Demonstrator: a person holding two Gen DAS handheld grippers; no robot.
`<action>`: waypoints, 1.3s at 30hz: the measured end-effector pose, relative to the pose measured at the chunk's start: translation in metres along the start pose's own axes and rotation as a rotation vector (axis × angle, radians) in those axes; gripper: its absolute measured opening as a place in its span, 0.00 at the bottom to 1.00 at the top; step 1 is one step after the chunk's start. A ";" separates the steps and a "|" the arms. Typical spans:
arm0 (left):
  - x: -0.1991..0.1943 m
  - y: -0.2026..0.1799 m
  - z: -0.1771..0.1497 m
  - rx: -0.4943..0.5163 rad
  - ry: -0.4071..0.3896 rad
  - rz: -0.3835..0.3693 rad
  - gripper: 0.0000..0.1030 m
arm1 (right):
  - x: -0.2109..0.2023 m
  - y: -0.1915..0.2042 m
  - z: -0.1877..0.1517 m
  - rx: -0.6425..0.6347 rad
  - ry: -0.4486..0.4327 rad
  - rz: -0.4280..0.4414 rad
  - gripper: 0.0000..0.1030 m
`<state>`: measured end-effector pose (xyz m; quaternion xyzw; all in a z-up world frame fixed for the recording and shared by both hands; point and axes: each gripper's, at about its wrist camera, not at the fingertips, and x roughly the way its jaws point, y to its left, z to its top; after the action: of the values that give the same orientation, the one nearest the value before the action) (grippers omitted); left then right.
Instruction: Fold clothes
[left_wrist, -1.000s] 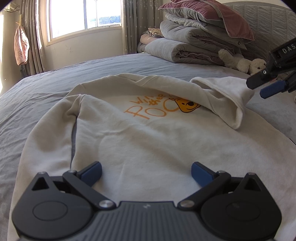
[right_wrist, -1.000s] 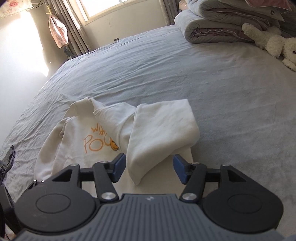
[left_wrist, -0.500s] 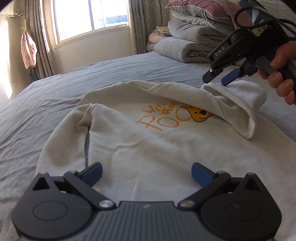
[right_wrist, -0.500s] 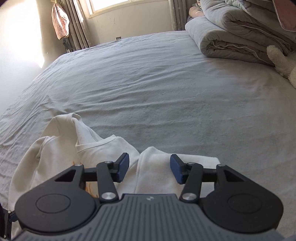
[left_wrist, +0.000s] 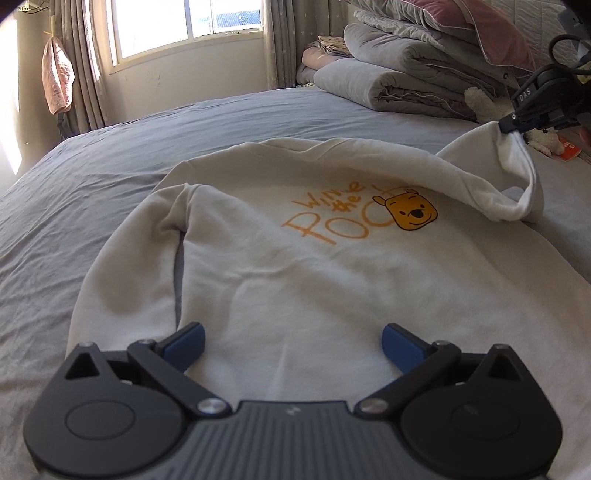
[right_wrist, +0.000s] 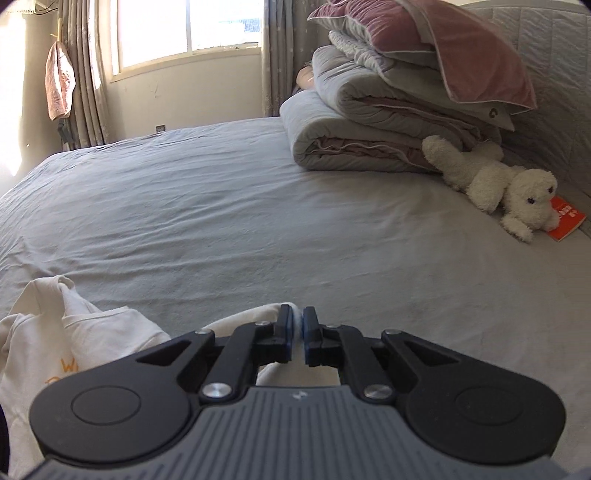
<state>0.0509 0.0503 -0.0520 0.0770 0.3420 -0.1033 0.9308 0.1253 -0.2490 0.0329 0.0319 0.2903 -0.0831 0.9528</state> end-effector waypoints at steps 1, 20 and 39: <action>0.000 0.000 0.000 -0.001 0.001 0.000 0.99 | -0.004 -0.009 -0.001 0.008 -0.014 -0.027 0.06; -0.015 0.063 0.011 -0.170 0.028 0.069 0.99 | -0.070 -0.107 -0.053 0.401 0.122 0.036 0.13; -0.048 0.117 -0.026 -0.274 0.209 0.038 0.81 | -0.081 -0.080 -0.097 0.357 0.349 0.323 0.35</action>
<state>0.0280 0.1760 -0.0322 -0.0341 0.4462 -0.0296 0.8938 -0.0083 -0.3053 -0.0029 0.2585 0.4217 0.0264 0.8687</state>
